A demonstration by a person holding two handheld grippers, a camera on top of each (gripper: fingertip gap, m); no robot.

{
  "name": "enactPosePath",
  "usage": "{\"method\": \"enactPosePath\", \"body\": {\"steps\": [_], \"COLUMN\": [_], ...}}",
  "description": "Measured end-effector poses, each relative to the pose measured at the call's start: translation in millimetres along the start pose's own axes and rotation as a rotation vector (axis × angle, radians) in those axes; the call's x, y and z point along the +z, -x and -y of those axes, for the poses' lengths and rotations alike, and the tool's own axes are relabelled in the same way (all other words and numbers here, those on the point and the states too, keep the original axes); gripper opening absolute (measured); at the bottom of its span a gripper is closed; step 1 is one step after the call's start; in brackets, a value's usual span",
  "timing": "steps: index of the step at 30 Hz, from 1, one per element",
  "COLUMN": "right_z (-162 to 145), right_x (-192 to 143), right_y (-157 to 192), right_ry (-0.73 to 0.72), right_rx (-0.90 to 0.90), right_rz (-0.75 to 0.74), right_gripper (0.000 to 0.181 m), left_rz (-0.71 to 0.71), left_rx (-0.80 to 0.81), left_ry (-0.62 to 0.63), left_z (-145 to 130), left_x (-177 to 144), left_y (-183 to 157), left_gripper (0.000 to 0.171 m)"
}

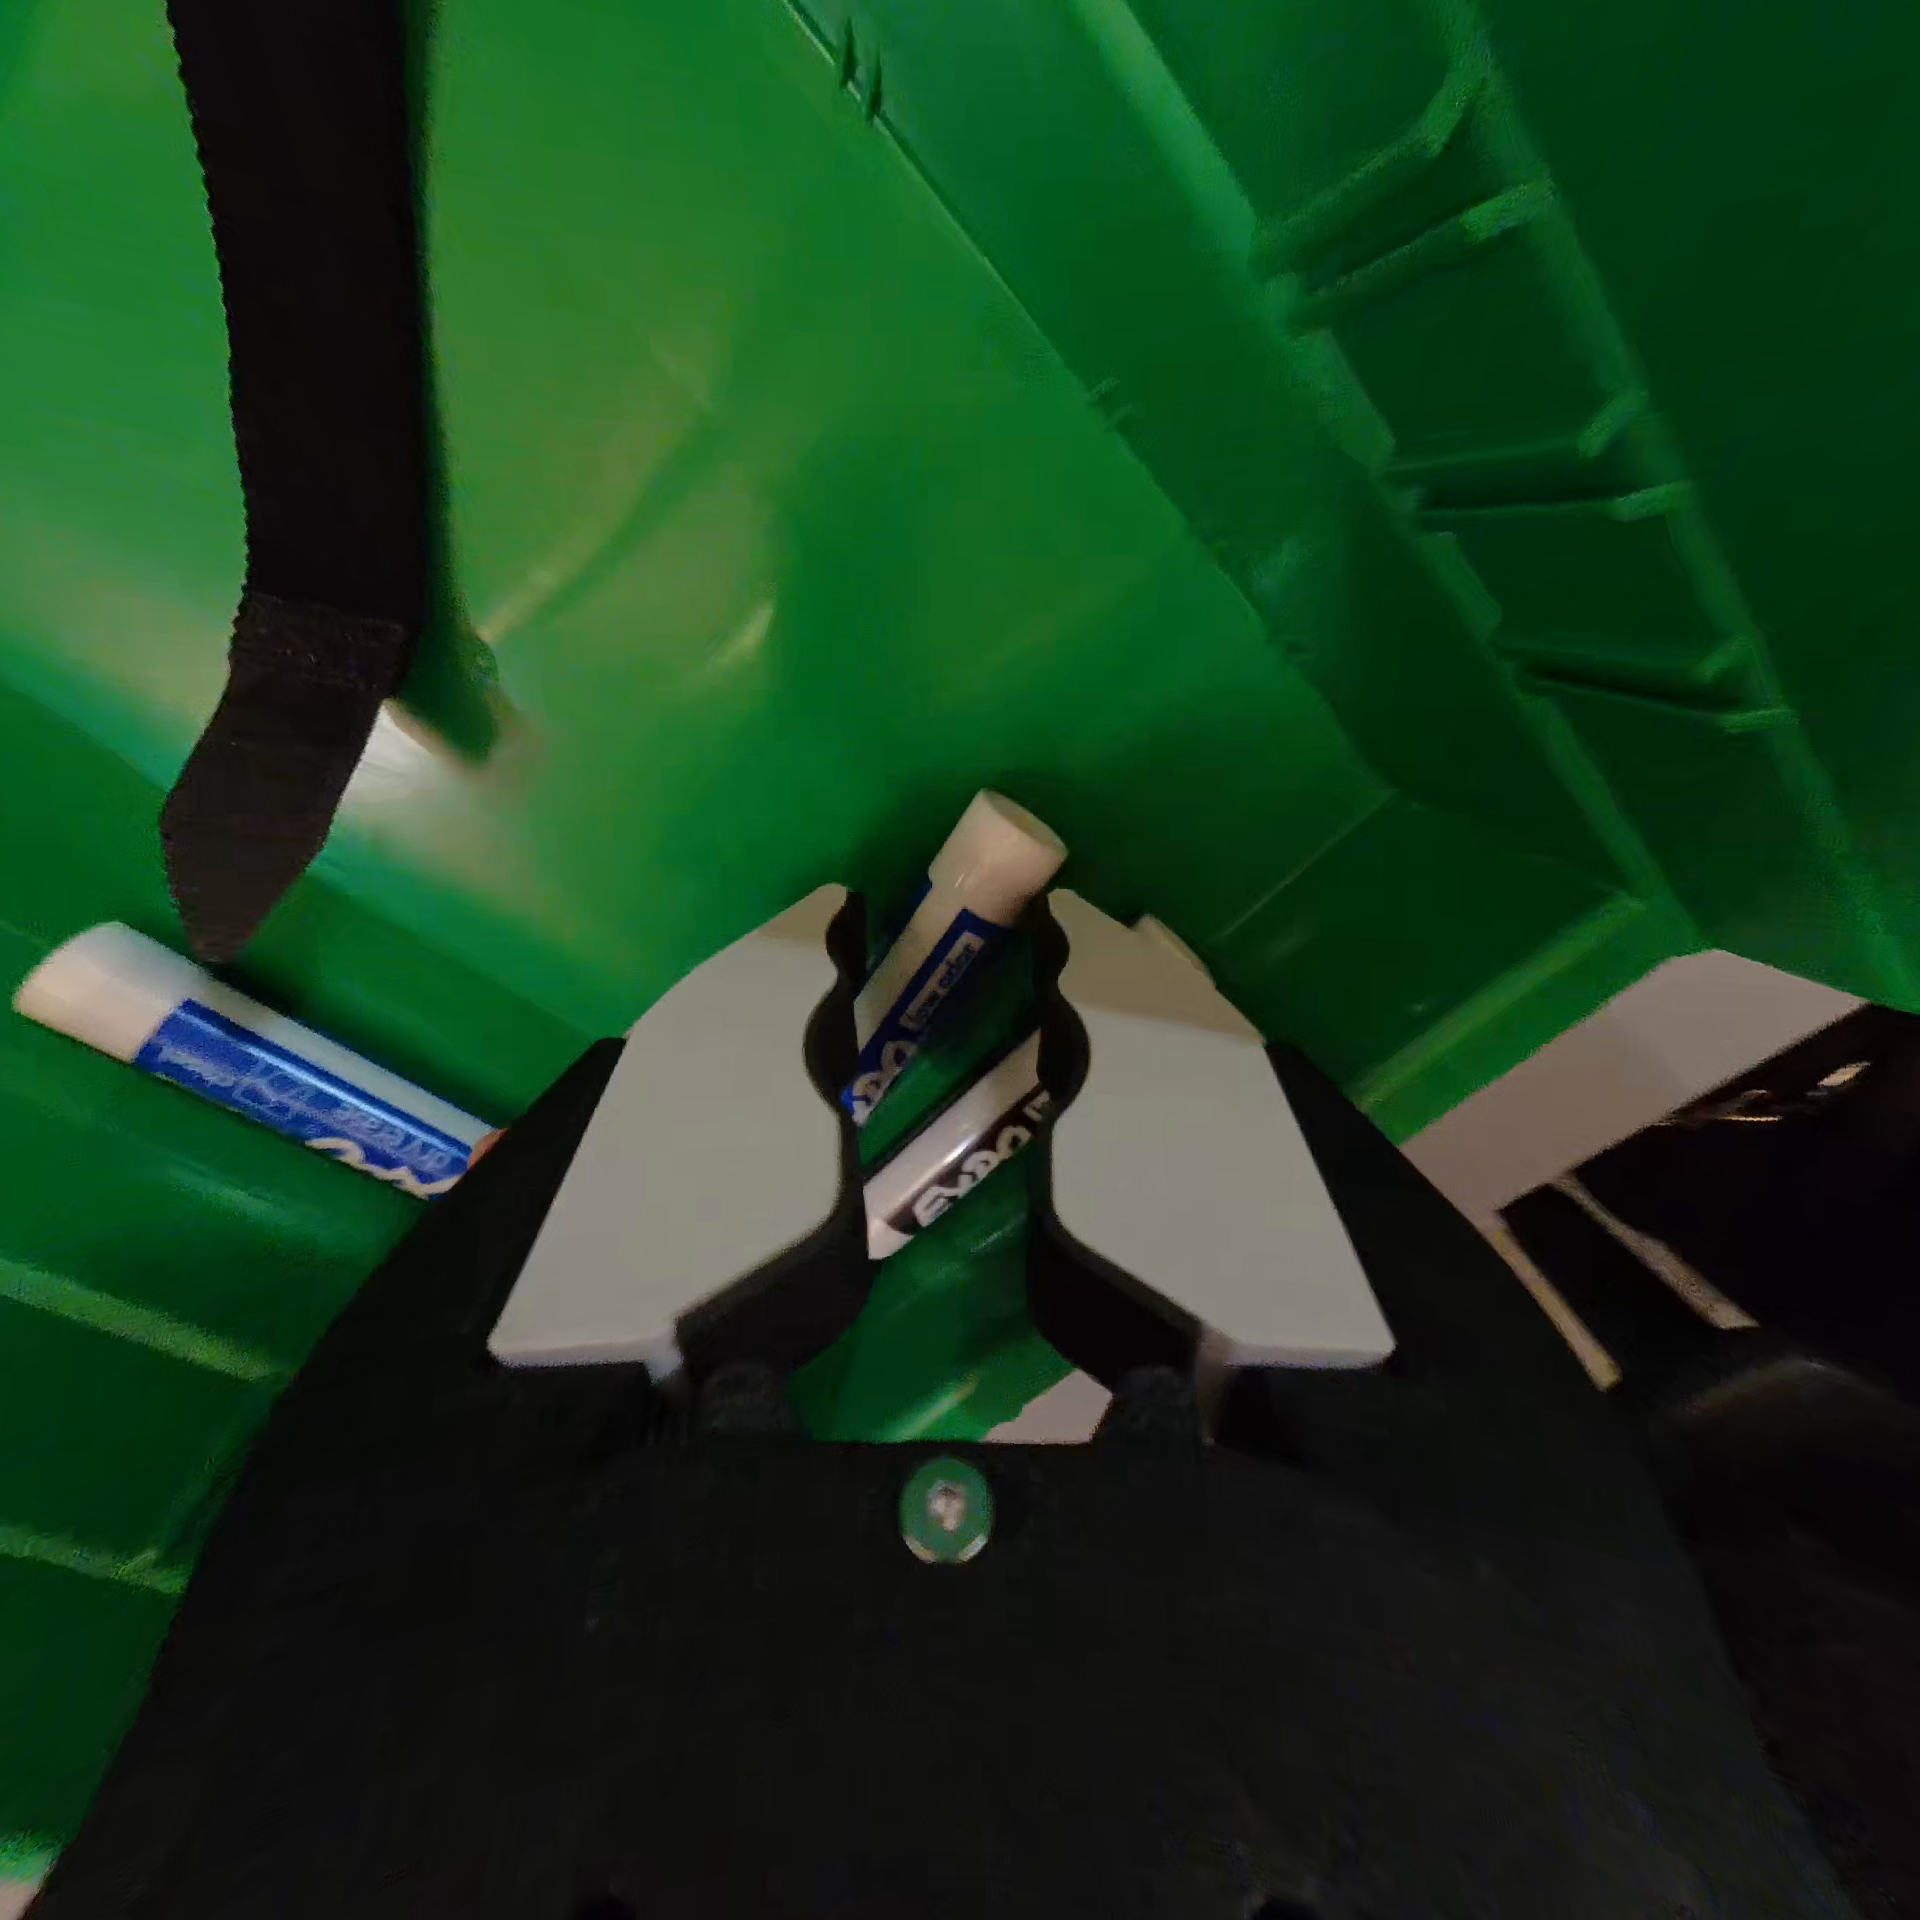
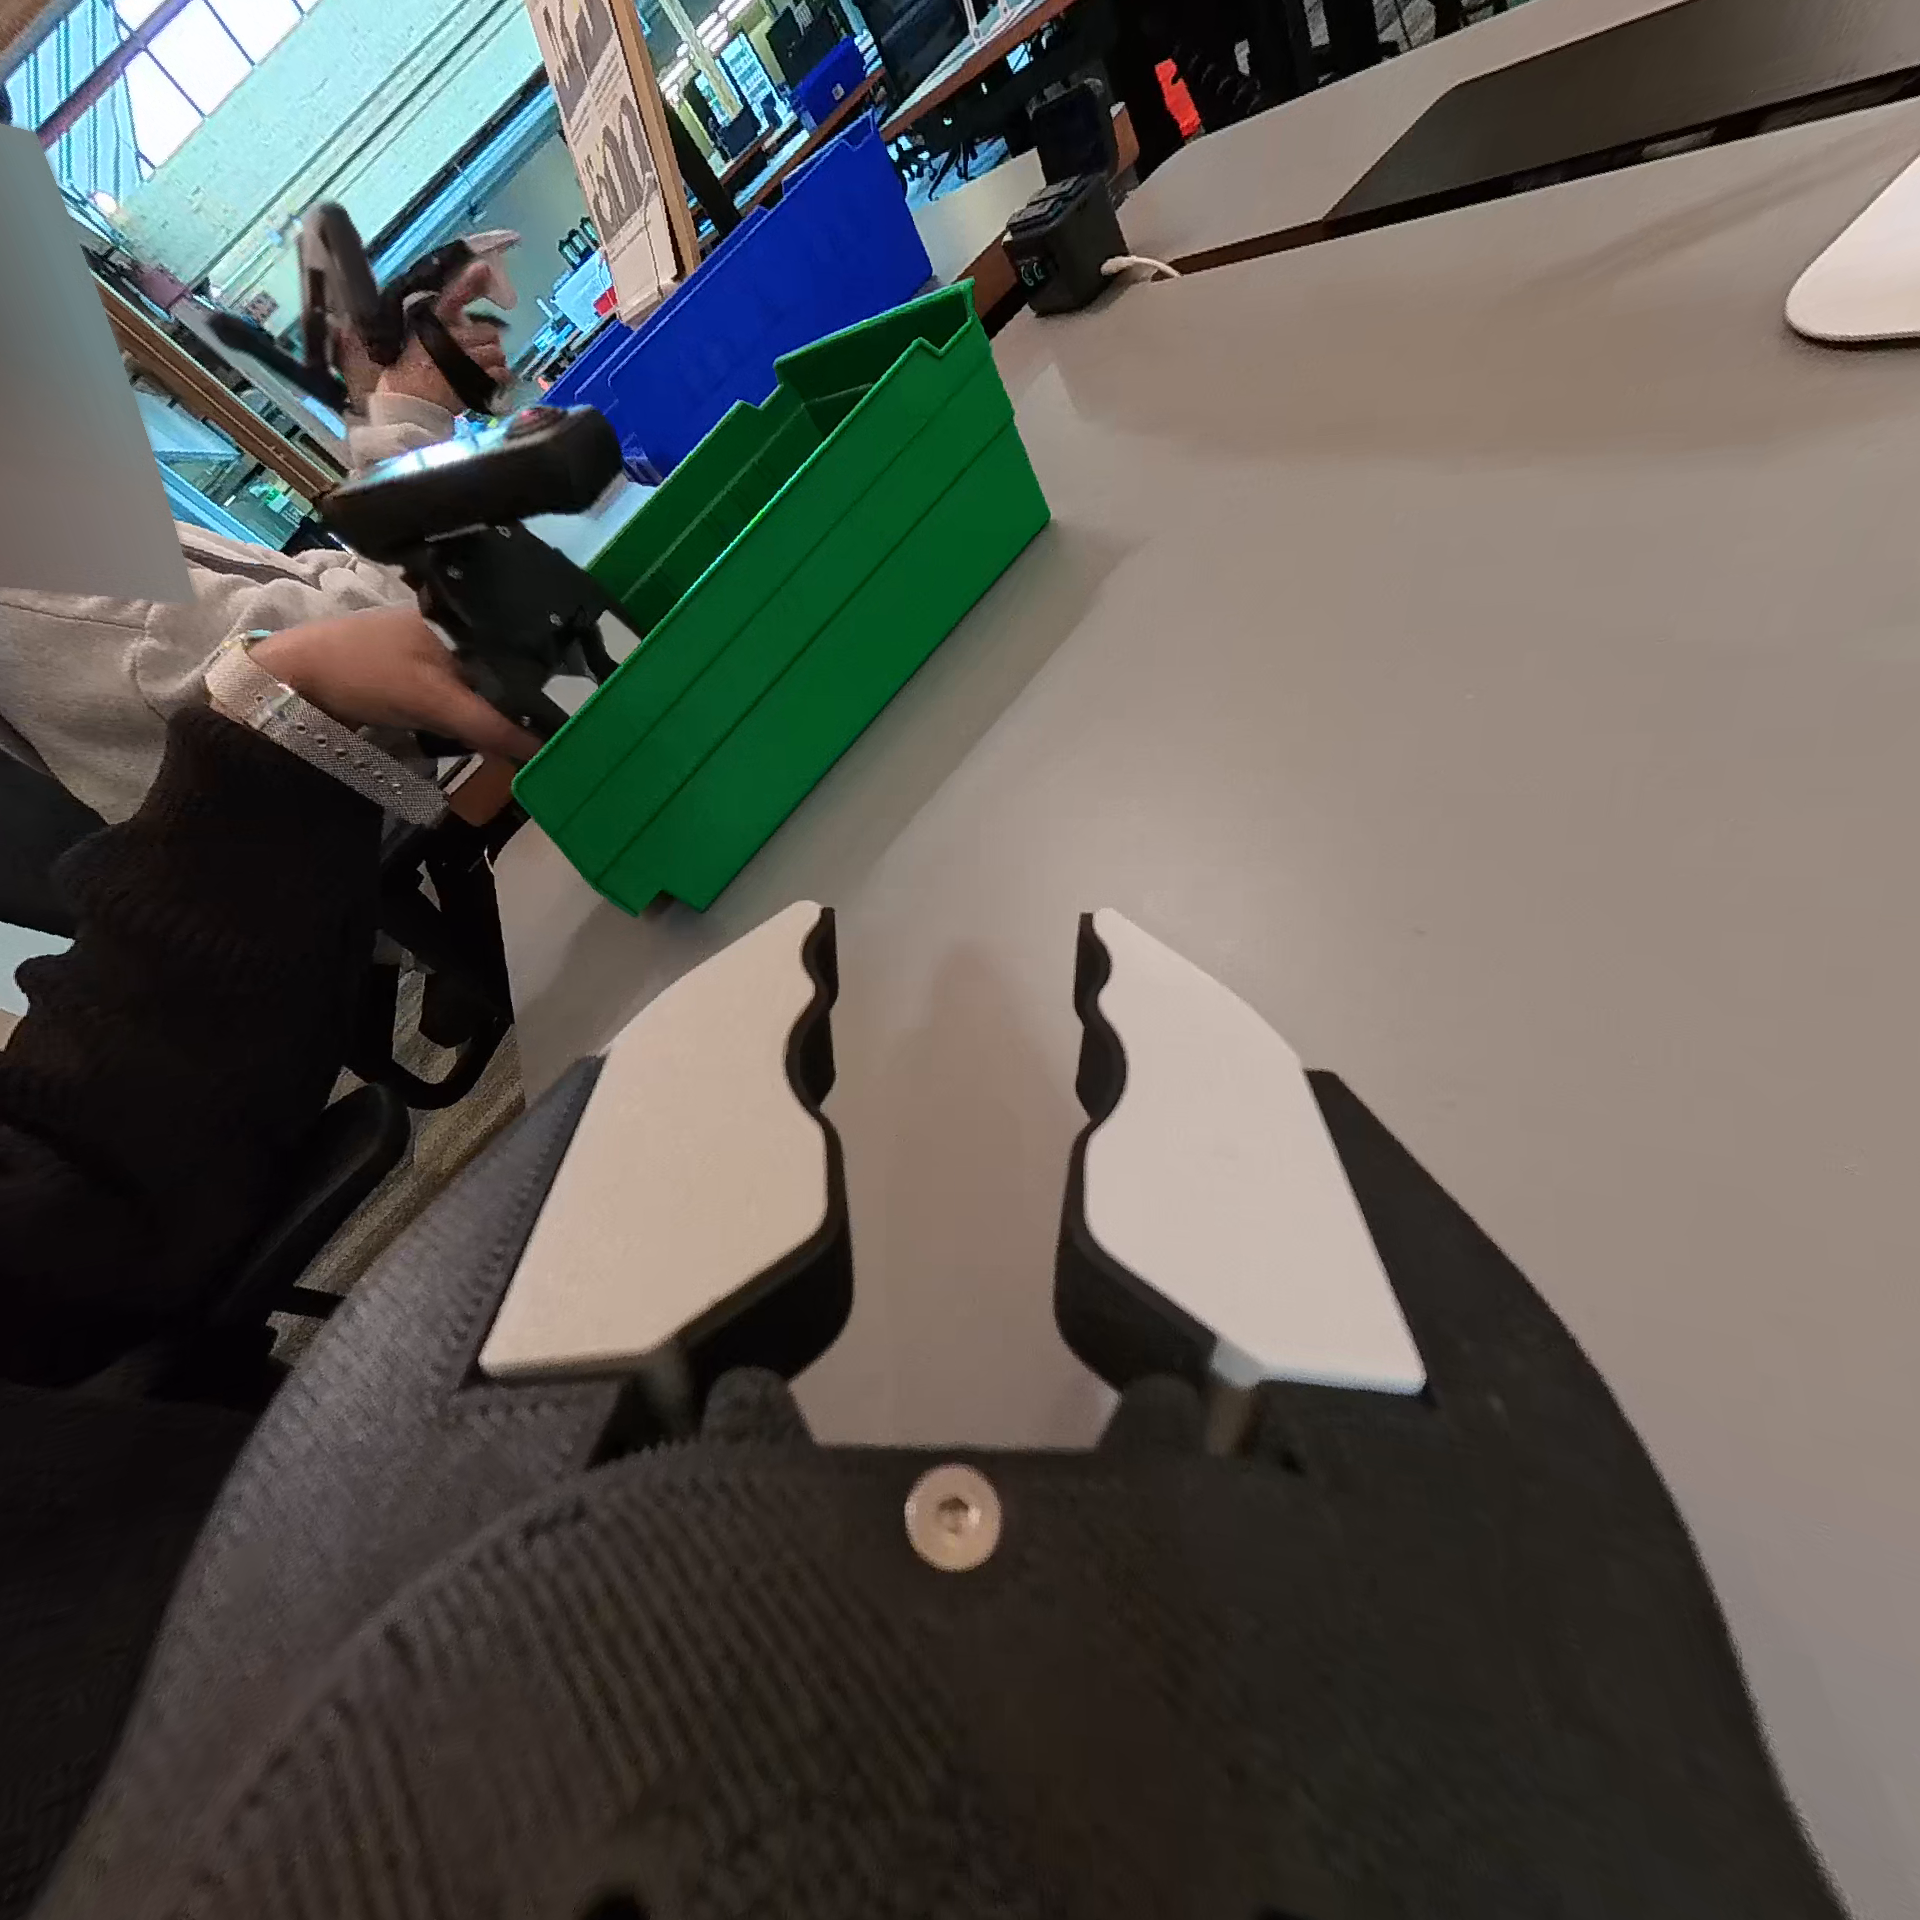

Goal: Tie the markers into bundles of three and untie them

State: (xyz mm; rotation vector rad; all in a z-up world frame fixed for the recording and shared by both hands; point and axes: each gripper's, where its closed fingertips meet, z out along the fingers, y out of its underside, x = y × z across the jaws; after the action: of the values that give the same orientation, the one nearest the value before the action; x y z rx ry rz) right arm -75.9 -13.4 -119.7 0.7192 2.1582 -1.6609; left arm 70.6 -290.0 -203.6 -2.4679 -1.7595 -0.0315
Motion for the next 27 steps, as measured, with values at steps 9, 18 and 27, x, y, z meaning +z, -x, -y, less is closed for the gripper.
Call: {"method": "enactPosePath", "body": {"steps": [9,18,27], "right_z": [-1,-2,25], "right_x": [0,2,-11], "right_y": [1,4,38], "right_ry": [0.003,0.009,-0.183], "right_rx": [-0.009,-0.039,-0.329], "right_rz": [-0.002,-0.011,-0.011], "right_gripper": [0.044,0.044,0.044], "left_rz": [0.150,0.417,-0.001], "left_rx": [0.092,-0.052,-0.040], "left_ry": [-0.035,-0.840,-1.512], "left_z": [6,53,116], "left_x": [-1,-149,-269], "left_y": [18,47,-90], "left_gripper": [0.024,0.020,0.020]}}
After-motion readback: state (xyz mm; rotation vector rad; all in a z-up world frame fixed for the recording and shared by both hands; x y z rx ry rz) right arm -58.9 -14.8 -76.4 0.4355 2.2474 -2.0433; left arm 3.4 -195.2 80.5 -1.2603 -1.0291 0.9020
